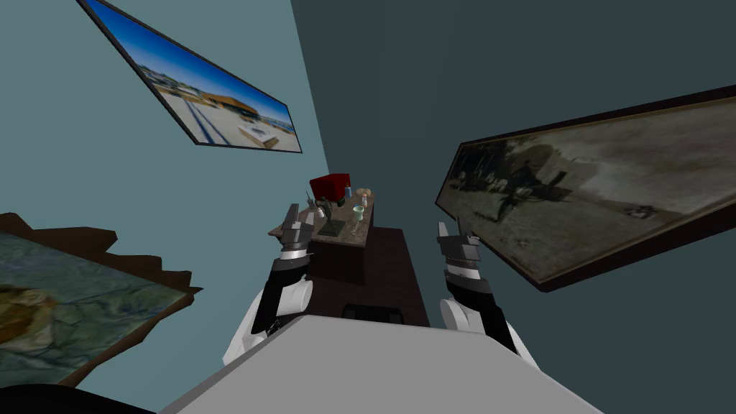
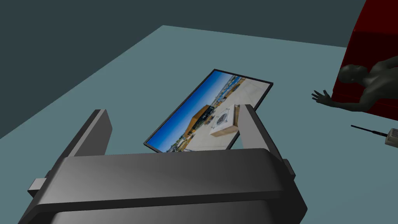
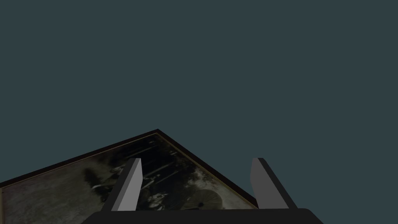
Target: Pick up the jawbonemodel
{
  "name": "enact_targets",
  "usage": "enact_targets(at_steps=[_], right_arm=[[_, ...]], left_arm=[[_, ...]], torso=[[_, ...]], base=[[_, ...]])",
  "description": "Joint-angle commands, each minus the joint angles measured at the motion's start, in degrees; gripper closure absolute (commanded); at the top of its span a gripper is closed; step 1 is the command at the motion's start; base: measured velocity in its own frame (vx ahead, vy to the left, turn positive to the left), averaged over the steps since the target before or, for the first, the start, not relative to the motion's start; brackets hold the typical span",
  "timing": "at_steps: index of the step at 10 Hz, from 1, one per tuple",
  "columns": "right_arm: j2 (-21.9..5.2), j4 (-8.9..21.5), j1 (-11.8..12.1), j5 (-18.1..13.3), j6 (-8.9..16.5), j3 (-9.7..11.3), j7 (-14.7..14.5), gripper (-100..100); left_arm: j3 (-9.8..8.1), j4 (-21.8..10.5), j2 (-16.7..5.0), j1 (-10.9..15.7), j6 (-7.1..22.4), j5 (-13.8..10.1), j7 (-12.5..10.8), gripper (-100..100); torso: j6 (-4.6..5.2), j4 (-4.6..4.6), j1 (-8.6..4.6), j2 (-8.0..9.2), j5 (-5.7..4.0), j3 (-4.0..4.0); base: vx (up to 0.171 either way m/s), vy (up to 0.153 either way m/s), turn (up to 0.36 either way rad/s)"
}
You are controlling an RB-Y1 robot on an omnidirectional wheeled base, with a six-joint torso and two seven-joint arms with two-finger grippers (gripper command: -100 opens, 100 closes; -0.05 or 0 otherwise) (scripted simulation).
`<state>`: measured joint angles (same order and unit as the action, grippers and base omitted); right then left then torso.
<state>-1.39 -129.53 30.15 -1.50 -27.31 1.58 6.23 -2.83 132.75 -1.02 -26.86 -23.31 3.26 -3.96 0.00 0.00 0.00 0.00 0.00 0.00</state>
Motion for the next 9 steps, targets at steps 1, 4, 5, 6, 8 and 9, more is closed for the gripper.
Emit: enact_targets(at_steps=[1,4,5,6,8,9], right_arm=[[0.0,0.0,0.0,0.0,0.0,0.0,0.0,0],[0.0,0.0,0.0,0.0,0.0,0.0,0.0,0],[0.0,0.0,0.0,0.0,0.0,0.0,0.0,0],[0.0,0.0,0.0,0.0,0.0,0.0,0.0,0],[0.0,0.0,0.0,0.0,0.0,0.0,0.0,0],[0.0,0.0,0.0,0.0,0.0,0.0,0.0,0]], left_arm=[[0.22,0.1,-1.6,-0.3,0.0,-0.3,0.1,-100],[1.03,0.3,-5.9,-1.3,-0.1,-1.6,0.6,-100],[1.39,0.4,-7.6,-1.8,-0.1,-2.1,0.8,-100],[1.78,0.5,-9.4,-2.4,-0.1,-2.8,1.0,-100],[2.65,0.6,-13.0,-3.6,0.1,-4.2,1.5,-100],[2.65,0.6,-13.7,-3.6,0.1,-4.2,1.5,-100]], torso=[[0.00,0.00,0.00,0.00,0.00,0.00],[0.00,0.06,-0.02,0.30,0.00,0.17],[0.00,0.09,0.02,0.41,0.00,0.24],[0.00,0.11,0.04,0.50,0.01,0.29],[0.00,0.11,0.00,0.46,0.00,0.27],[0.00,0.12,-0.08,0.52,-0.01,0.30]], base=[[-0.029,0.003,0.007],[-0.087,-0.003,0.010],[-0.134,0.009,0.005],[-0.118,0.001,-0.001],[-0.123,-0.017,-0.008],[-0.097,-0.025,-0.001]])
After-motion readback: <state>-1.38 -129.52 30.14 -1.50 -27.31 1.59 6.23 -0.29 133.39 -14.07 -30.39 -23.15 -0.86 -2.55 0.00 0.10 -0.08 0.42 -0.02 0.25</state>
